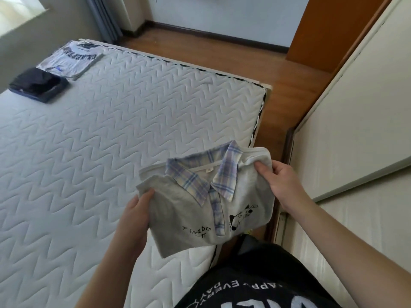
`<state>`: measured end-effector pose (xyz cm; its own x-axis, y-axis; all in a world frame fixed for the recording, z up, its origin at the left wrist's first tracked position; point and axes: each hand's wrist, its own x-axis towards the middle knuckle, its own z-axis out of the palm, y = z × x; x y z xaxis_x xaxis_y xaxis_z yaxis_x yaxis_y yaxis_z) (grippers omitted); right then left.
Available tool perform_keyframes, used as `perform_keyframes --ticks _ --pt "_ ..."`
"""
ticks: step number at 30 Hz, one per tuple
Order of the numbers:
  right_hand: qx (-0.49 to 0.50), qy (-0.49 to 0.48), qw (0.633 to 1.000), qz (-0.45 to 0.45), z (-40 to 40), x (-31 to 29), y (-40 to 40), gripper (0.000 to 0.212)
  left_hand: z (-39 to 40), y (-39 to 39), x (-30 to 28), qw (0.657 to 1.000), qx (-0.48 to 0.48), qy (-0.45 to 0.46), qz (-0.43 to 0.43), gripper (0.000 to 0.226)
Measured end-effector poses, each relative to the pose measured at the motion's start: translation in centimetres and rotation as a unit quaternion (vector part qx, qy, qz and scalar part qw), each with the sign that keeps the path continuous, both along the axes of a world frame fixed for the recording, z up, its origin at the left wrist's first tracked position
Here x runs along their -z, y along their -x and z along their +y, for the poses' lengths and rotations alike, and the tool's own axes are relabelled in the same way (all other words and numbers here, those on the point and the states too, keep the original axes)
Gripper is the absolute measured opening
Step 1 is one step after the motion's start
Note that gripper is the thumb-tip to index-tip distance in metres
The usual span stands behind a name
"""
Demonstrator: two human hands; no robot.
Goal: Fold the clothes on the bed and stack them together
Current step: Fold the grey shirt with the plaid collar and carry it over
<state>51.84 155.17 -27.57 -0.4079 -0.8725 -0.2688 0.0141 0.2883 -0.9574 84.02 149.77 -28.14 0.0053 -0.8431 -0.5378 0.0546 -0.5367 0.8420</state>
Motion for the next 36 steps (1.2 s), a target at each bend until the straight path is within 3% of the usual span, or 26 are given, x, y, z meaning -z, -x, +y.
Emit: perform_keyframes --ticks 6,12,17,19,23,28,36 --pt "-0.053 -0.018 0.998 0.016 -8.4 2.9 4.8 0.027 -5.6 6.5 0.3 0.998 0.018 0.042 -0.036 0.022" --pt "-0.118 -0.03 0.992 0.031 -16.0 3.8 7.2 0.037 -8.5 10.3 0.4 0.992 -0.06 0.071 -0.084 0.023" --pt "-0.214 -0.001 0.972 0.097 -20.6 2.8 7.0 0.052 -9.2 9.7 -0.1 0.986 -0.125 0.066 -0.093 0.019" --pt "-0.241 0.001 0.965 0.106 -21.7 2.5 6.8 0.053 -9.2 8.9 -0.2 0.987 -0.116 0.074 -0.083 0.008" --pt "-0.269 -0.009 0.954 0.13 -22.2 2.9 5.7 0.055 -9.5 7.8 1.3 0.991 -0.084 0.066 -0.08 0.013" --pt "-0.237 -0.017 0.963 0.128 -21.4 2.9 6.0 0.069 -11.3 8.4 3.1 0.994 -0.073 0.058 -0.06 0.013" --pt "-0.138 -0.019 0.982 0.13 -22.4 2.5 13.2 0.06 -17.6 13.9 2.3 0.995 0.014 0.087 -0.043 0.005"
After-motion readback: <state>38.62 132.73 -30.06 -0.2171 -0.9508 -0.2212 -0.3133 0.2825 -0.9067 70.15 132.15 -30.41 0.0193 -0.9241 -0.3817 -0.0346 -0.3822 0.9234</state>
